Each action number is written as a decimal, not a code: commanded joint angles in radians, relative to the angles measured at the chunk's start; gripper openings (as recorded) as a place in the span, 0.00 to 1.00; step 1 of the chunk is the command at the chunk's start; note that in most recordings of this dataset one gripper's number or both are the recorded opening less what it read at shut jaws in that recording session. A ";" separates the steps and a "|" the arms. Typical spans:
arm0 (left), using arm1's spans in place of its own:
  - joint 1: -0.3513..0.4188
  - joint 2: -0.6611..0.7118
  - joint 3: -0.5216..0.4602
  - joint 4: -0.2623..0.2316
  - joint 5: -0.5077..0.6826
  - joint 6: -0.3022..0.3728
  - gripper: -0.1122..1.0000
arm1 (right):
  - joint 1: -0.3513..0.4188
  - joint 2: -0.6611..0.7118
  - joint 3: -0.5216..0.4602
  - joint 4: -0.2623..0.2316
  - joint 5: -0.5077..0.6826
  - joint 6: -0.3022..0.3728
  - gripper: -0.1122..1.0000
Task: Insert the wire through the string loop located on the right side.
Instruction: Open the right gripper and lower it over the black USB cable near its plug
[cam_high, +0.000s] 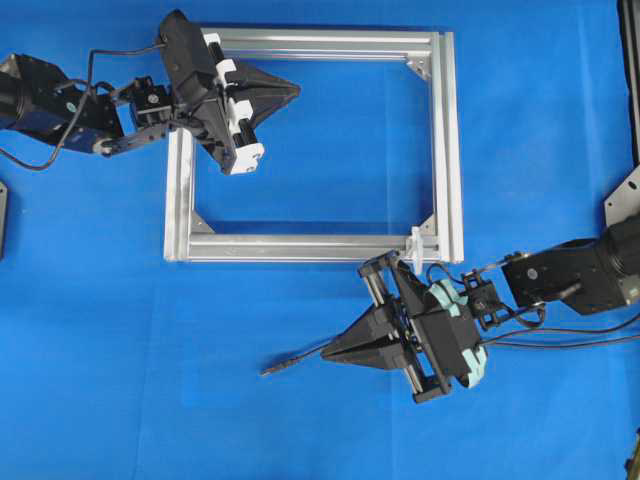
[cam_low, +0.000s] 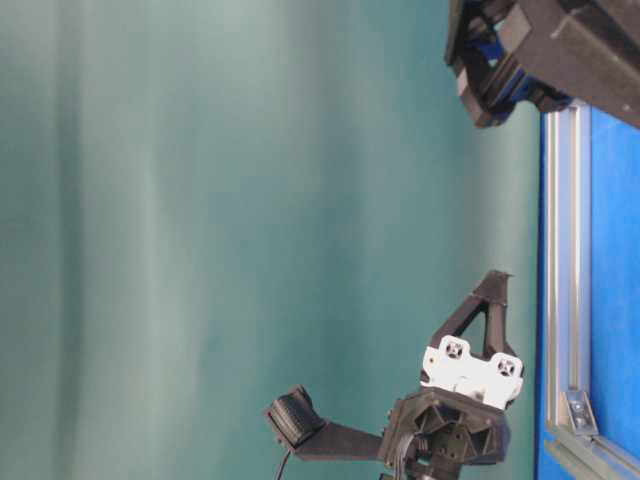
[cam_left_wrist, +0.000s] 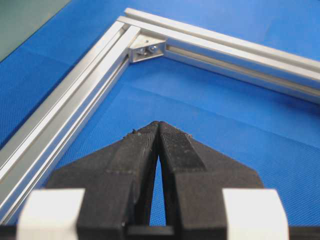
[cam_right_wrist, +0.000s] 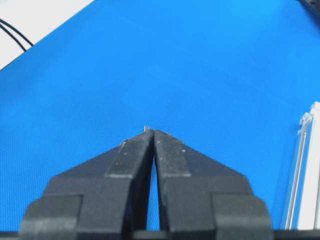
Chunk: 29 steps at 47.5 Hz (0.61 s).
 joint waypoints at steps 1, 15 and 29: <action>-0.006 -0.037 -0.011 0.021 0.009 0.008 0.10 | -0.002 -0.034 -0.012 0.000 -0.003 -0.009 0.10; -0.006 -0.038 -0.009 0.021 0.020 0.011 0.10 | -0.005 -0.043 -0.023 -0.003 0.075 -0.009 0.05; -0.006 -0.037 -0.009 0.021 0.020 0.011 0.10 | -0.005 -0.043 -0.023 -0.003 0.075 0.005 0.08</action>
